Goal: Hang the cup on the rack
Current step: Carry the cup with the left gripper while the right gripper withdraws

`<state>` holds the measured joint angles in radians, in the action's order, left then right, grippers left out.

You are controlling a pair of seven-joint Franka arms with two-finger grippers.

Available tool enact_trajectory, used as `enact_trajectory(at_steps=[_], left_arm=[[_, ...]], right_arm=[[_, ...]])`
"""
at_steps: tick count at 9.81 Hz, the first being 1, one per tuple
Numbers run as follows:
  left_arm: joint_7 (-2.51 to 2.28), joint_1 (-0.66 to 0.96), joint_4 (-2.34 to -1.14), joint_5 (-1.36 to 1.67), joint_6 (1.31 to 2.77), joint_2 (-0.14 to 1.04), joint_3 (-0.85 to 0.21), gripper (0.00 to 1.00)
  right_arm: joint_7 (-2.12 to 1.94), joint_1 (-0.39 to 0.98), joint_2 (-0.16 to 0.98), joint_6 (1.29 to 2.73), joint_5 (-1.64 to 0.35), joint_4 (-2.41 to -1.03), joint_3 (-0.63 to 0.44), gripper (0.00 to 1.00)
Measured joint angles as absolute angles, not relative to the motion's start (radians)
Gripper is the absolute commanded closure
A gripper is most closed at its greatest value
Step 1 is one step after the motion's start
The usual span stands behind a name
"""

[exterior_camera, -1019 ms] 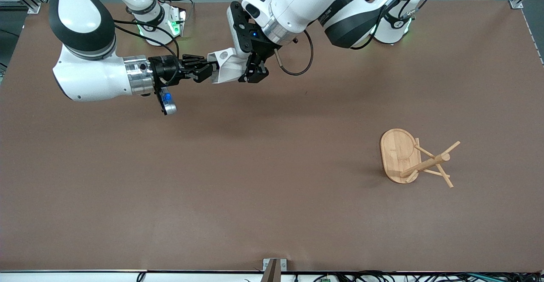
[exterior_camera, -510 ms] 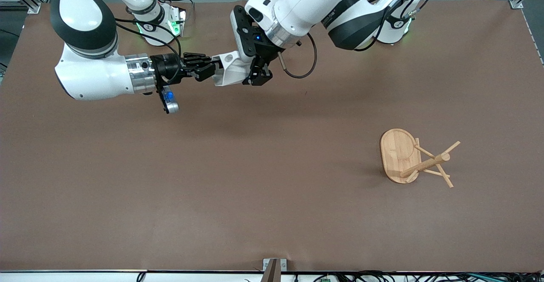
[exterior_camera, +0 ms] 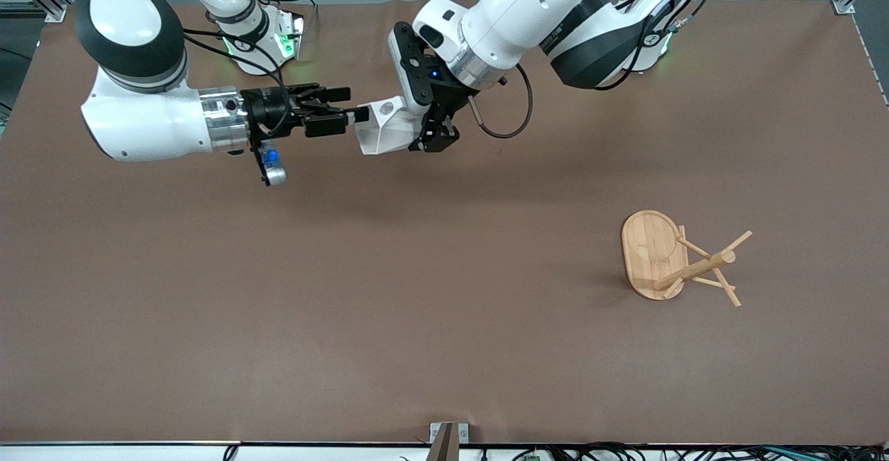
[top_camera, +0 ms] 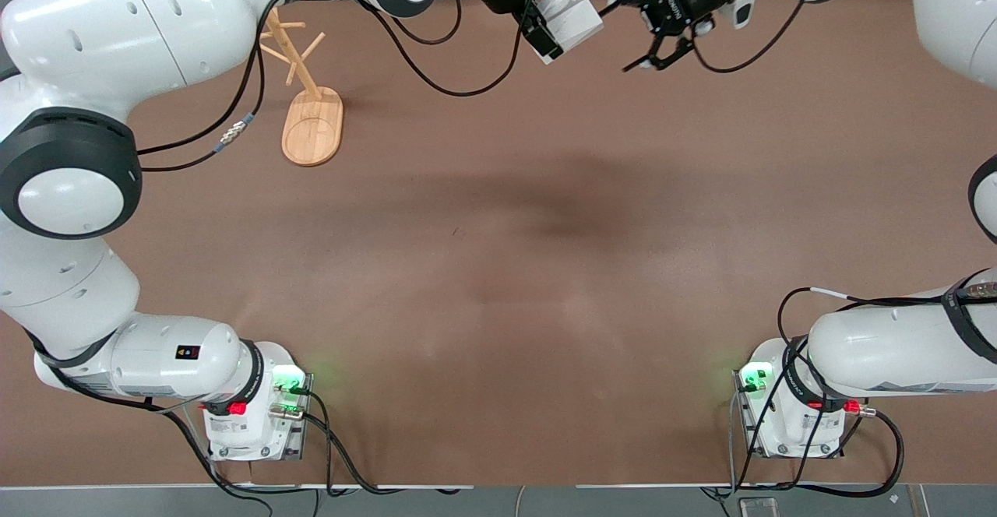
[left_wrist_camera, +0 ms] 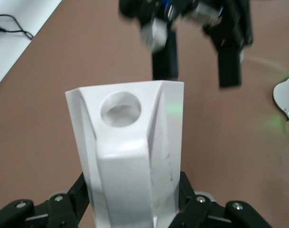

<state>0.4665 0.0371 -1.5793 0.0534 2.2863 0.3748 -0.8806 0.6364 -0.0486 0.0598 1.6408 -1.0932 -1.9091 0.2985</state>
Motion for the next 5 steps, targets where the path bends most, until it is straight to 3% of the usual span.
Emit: enact_trajectory(at_steps=[5], left_arm=[[0.459,-0.049,-1.587,0.05,2.278,0.376,-0.874,0.99]], right_arm=[[0.625,-0.073,0.03,1.578,-0.425,-1.725,0.198,0.0]])
